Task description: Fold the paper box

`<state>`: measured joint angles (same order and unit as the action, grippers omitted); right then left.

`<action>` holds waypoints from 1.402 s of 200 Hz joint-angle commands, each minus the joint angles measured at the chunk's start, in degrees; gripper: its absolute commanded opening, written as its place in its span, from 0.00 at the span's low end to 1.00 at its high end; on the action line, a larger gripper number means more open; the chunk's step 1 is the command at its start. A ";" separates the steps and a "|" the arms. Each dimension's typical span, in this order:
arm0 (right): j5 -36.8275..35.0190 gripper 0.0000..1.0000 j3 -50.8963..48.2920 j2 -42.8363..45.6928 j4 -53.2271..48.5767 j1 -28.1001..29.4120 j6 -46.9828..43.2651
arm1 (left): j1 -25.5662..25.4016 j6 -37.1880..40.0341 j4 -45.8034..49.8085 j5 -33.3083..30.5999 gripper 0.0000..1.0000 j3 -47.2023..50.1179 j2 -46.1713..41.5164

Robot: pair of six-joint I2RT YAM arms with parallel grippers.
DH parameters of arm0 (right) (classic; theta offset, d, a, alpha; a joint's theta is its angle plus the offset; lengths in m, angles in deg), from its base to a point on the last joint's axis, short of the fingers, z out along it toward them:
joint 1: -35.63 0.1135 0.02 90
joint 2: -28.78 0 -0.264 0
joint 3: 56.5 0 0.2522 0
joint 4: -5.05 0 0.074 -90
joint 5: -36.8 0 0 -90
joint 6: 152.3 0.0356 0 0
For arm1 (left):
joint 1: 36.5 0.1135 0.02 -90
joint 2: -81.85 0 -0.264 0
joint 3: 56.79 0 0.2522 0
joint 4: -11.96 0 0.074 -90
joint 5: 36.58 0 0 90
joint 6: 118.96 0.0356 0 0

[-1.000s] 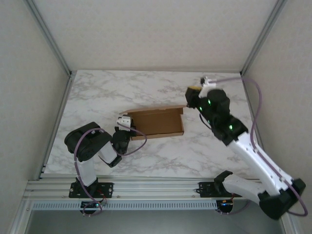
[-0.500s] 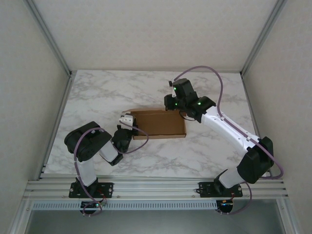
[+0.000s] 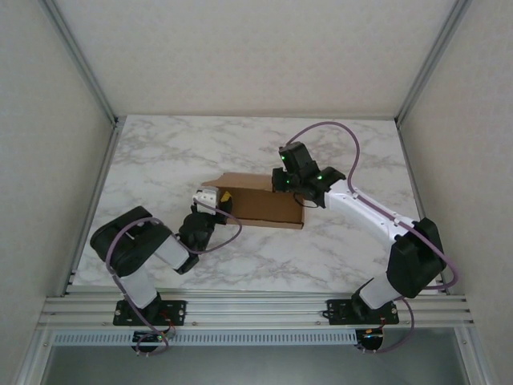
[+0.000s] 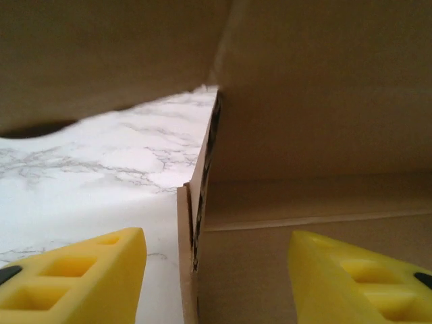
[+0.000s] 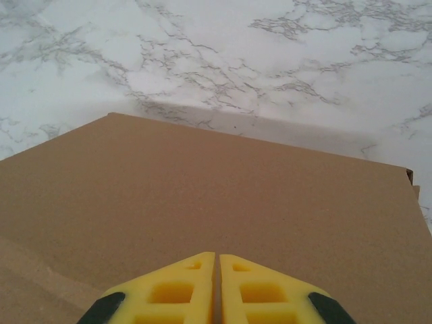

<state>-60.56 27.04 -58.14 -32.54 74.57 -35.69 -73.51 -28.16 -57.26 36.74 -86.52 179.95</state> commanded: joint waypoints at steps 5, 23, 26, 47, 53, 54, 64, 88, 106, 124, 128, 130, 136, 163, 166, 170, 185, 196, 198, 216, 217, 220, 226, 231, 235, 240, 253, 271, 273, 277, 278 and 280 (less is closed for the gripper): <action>-4.02 0.11 -1.13 0.42 2.32 0.62 1.96 | 0.19 -2.68 3.11 0.78 0.61 2.01 -4.71; -4.67 0.11 -1.36 0.13 3.01 0.65 2.50 | 0.21 -3.43 5.65 0.34 0.62 2.41 -7.29; -4.71 0.11 -1.38 0.12 3.09 0.62 2.56 | 0.21 -3.50 6.22 0.45 0.62 2.43 -7.70; -5.12 0.13 -0.48 -0.79 2.60 0.65 2.69 | 0.19 -5.29 10.34 -0.09 0.62 2.34 -10.23; -5.17 0.13 -0.22 -0.95 2.56 0.63 2.69 | 0.20 -6.37 11.60 -0.60 0.62 2.39 -11.09; -5.19 0.13 -0.24 -0.96 2.57 0.62 2.67 | 0.19 -6.53 11.83 -0.61 0.62 2.41 -11.26; -5.42 0.13 -0.05 -1.06 2.54 0.61 2.49 | 0.19 -8.19 13.96 -0.39 0.62 2.58 -13.12; -5.41 0.13 0.15 -1.15 2.40 0.65 2.00 | 0.10 -13.51 22.88 -2.46 0.60 2.75 -20.21; -4.97 0.13 -0.17 -1.24 2.52 0.63 1.93 | 0.10 -17.46 30.93 -5.36 0.59 3.19 -27.36; -4.45 0.13 -0.77 -1.33 2.91 0.66 1.88 | 0.15 -23.21 41.22 -10.99 0.59 3.14 -35.37; -4.39 0.13 -1.01 -1.33 3.06 0.62 1.87 | 0.10 -24.42 43.23 -11.95 0.58 3.10 -37.20; -4.30 0.13 -1.11 -1.31 3.09 0.61 1.93 | 0.15 -24.90 44.17 -12.42 0.58 3.17 -37.99; -4.12 0.13 -1.36 -1.24 3.22 0.64 1.80 | 0.18 -26.17 46.86 -13.76 0.57 3.11 -41.04; -4.42 0.13 -3.32 -0.48 3.74 0.71 1.61 | 0.43 -36.94 64.27 -25.22 0.45 0.23 -52.03; -4.41 0.13 -3.59 -0.33 3.92 0.70 1.56 | 0.57 -38.47 66.85 -26.23 0.43 -0.47 -52.86; -4.38 0.13 -3.94 -0.16 4.05 0.70 1.52 | 0.82 -39.88 69.82 -26.73 0.42 -1.77 -53.77; -3.95 0.13 -4.93 0.17 4.17 0.78 1.35 | 2.91 -39.42 78.95 -22.37 0.47 -6.80 -55.39; -3.48 0.13 -5.69 0.48 4.26 0.85 1.04 | 4.31 -37.48 81.97 -17.03 0.53 -10.38 -54.30; -3.40 0.13 -5.83 0.46 4.17 0.91 1.04 | 4.54 -37.13 82.64 -16.35 0.54 -10.99 -53.87; -2.21 0.14 -6.95 0.82 4.15 0.97 -0.50 | 4.93 -33.62 84.81 -12.77 0.99 -15.84 -49.97; -2.22 0.14 -7.03 0.89 4.15 1.01 -0.59 | 4.93 -33.51 84.91 -12.67 0.99 -16.11 -49.87; -2.22 0.15 -7.21 0.95 4.15 1.01 -0.70 | 5.01 -33.15 85.28 -12.53 1.00 -16.90 -49.11; -2.13 0.15 -7.63 1.19 4.16 1.05 -1.05 | 5.03 -33.14 86.12 -13.04 1.00 -18.47 -47.73; -2.14 0.15 -7.92 1.30 4.16 1.10 -1.22 | 5.21 -34.06 87.21 -14.09 1.00 -19.96 -46.60; -2.20 0.15 -8.21 1.54 4.19 1.07 -1.35 | 5.40 -34.97 88.40 -14.86 1.00 -21.28 -45.60; -2.06 0.15 -8.57 1.64 4.20 1.06 -1.51 | 5.98 -35.32 89.60 -14.82 1.00 -23.19 -44.13; -1.62 0.15 -9.29 2.07 4.19 1.09 -1.83 | 7.20 -32.65 93.76 -12.11 1.00 -29.24 -39.92; -0.33 0.18 -10.72 2.56 4.68 1.11 -2.31 | 7.44 -30.72 97.45 -13.06 1.00 -34.26 -34.90; -0.28 0.18 -10.89 2.55 4.76 1.11 -2.30 | 7.52 -30.80 97.26 -13.05 1.00 -34.36 -34.73; -0.10 0.19 -11.17 2.70 4.87 1.14 -2.27 | 7.70 -30.74 96.72 -12.57 1.00 -34.27 -34.64; -0.11 0.19 -11.25 2.67 4.95 1.14 -2.27 | 7.77 -30.71 96.48 -12.40 1.00 -34.20 -34.65; 0.02 0.20 -11.42 2.68 5.05 1.14 -2.38 | 7.93 -30.73 96.00 -11.94 1.00 -34.08 -34.69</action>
<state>-62.15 17.62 -57.17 -28.63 75.03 -36.60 -66.59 -61.19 32.59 22.97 -117.34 143.21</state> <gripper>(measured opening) 0.179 0.993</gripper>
